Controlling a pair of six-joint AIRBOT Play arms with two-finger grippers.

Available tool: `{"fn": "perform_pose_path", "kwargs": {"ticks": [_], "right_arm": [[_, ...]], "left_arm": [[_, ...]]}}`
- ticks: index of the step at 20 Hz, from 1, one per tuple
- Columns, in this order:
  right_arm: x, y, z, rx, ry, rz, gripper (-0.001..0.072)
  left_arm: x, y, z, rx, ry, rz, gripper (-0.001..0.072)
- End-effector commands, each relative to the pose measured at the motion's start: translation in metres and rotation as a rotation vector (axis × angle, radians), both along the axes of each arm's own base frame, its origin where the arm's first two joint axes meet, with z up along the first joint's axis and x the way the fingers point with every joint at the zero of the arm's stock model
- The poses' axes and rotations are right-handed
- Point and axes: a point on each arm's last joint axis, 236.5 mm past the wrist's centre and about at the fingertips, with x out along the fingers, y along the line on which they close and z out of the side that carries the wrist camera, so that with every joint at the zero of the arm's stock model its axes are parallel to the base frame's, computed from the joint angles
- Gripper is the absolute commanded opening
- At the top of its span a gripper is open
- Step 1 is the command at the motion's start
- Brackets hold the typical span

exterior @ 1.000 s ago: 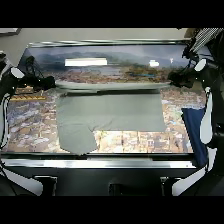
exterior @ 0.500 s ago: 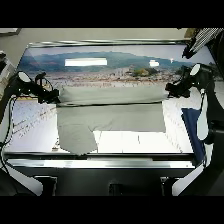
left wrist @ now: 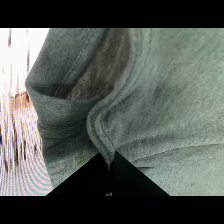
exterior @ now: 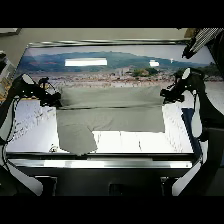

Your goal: Fold the clothes and pants, and hang the long-sleeved shirts on hangers.

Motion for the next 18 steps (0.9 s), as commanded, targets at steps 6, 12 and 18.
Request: {"fn": "perform_pose_path", "kwargs": {"ticks": [6,12,18], "right_arm": [[-0.025,0.012,0.014,0.032,0.091,0.014,0.0041],[-0.019,0.044,0.026,0.172,0.064,-0.004,0.0041],[-0.026,0.059,0.018,0.068,0.099,0.057,0.0042]], "left_arm": [[0.03,0.016,0.023,0.017,-0.106,0.033,0.0014],[0.046,0.027,0.027,0.032,-0.167,0.065,0.0014],[0.052,0.029,0.019,0.037,-0.182,0.077,0.0015]]}}
